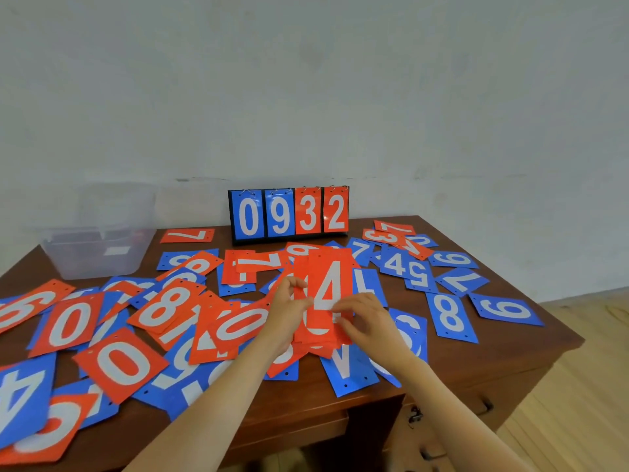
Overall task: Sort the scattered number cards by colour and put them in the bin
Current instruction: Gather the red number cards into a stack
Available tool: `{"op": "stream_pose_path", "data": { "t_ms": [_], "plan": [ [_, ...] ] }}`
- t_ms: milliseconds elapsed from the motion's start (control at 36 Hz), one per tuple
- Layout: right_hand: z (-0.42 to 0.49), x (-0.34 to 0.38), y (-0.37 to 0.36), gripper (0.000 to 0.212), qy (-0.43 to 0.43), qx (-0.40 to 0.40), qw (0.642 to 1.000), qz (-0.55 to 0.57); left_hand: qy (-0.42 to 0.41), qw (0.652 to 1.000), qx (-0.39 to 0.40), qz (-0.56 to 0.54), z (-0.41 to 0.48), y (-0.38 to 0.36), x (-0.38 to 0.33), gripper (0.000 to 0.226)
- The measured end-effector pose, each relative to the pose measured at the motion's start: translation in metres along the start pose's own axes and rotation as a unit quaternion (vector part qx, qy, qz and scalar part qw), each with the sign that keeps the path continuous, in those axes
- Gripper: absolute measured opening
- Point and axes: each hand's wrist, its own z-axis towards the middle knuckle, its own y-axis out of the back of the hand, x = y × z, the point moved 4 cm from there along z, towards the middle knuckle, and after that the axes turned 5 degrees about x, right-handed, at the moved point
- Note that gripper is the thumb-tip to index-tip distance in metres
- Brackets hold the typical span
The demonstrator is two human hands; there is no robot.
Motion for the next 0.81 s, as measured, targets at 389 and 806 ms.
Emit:
{"op": "stream_pose_path", "data": {
  "t_ms": [389, 806],
  "plan": [
    [0.091, -0.131, 0.027, 0.041, -0.160, 0.046, 0.983, -0.082, 0.059, 0.998, -0.006, 0.013, 0.095, -0.054, -0.019, 0.046],
    [0.222, -0.324, 0.017, 0.067, -0.347, 0.138, 0.898, -0.233, 0.100, 0.995, 0.027, 0.005, 0.234, -0.105, -0.006, 0.040]
  ]
}}
